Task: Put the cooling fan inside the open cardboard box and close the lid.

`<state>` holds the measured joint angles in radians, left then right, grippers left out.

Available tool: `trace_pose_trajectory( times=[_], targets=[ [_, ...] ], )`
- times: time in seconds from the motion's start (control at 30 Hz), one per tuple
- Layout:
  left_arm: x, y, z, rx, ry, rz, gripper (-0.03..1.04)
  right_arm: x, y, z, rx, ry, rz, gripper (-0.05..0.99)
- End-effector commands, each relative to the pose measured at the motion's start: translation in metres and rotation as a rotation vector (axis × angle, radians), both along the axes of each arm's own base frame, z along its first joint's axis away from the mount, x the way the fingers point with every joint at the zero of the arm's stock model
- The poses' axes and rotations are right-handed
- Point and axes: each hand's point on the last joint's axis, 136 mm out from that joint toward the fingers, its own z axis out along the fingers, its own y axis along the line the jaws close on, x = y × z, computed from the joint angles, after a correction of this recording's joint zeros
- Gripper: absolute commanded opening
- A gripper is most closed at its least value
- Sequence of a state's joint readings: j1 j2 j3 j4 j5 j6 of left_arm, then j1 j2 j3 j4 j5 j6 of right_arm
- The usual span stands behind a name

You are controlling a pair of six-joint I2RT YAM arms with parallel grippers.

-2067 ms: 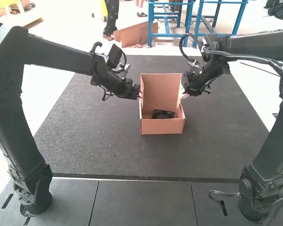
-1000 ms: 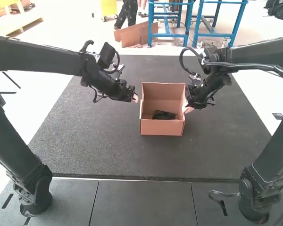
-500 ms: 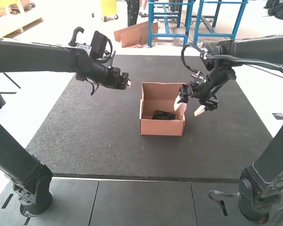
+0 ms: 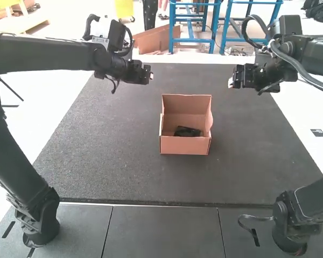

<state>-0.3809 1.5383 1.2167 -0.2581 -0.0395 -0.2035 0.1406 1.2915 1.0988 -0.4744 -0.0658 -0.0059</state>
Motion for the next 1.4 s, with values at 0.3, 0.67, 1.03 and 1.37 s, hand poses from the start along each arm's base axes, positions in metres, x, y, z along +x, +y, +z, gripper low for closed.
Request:
trace_pose_trajectory(
  times=[0.3, 0.67, 1.03, 1.37],
  targets=[
    [0.032, -0.018, 0.014, -0.002, -0.037, -0.006, 0.97, 0.000, -0.048, 0.001, -0.048, -0.032, -0.143, 0.90],
    [0.032, -0.043, -0.003, 0.010, -0.006, -0.052, 0.97, -0.002, -0.055, -0.012, -0.105, -0.024, -0.136, 0.90],
    [0.028, -0.051, -0.012, 0.018, 0.024, -0.073, 0.97, -0.002, -0.061, -0.014, -0.107, -0.025, -0.148, 0.90],
    [0.013, -0.069, -0.024, 0.014, 0.080, -0.142, 0.97, -0.002, -0.061, -0.015, -0.104, -0.023, -0.144, 0.90]
  ],
)
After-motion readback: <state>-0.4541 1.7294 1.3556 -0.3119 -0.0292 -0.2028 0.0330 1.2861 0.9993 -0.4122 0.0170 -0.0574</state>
